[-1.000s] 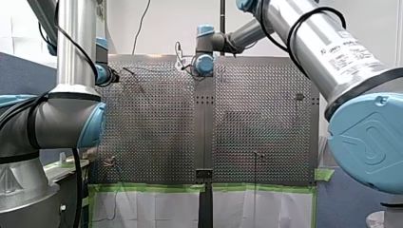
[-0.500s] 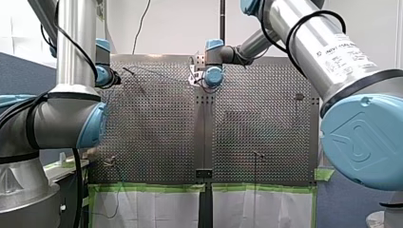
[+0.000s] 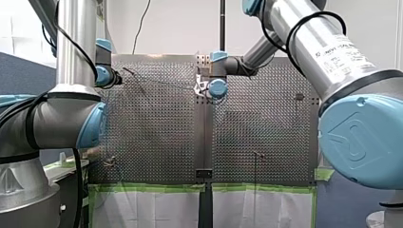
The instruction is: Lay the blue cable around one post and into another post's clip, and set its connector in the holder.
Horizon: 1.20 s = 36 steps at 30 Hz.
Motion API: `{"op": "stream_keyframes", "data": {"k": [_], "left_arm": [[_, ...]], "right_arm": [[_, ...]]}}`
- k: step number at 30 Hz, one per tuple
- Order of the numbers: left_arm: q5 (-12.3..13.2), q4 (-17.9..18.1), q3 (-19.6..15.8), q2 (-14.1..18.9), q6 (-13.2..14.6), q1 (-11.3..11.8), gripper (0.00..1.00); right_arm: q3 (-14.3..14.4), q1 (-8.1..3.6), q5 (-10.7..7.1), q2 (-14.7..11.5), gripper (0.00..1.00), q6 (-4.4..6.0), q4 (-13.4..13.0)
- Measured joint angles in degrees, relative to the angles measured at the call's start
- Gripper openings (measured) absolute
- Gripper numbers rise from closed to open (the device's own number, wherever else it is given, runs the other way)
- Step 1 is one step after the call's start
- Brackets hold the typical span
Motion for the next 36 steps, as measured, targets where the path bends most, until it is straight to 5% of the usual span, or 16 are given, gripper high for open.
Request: {"op": "stream_keyframes", "data": {"k": [11,17,36], "left_arm": [[0.0,0.0,0.0,0.0,-0.3,-0.4,1.00],[0.0,0.0,0.0,0.0,-0.4,-0.6,1.00],[-0.5,-0.2,0.0,0.0,-0.4,-1.4,1.00]], "right_arm": [[6.1,-2.18,4.96,0.1,0.09,1.09,-6.1],[8.8,-3.64,7.20,0.9,0.09,0.34,-8.8],[19.4,-8.11,11.21,11.1,0.09,-0.95,-19.4]]}}
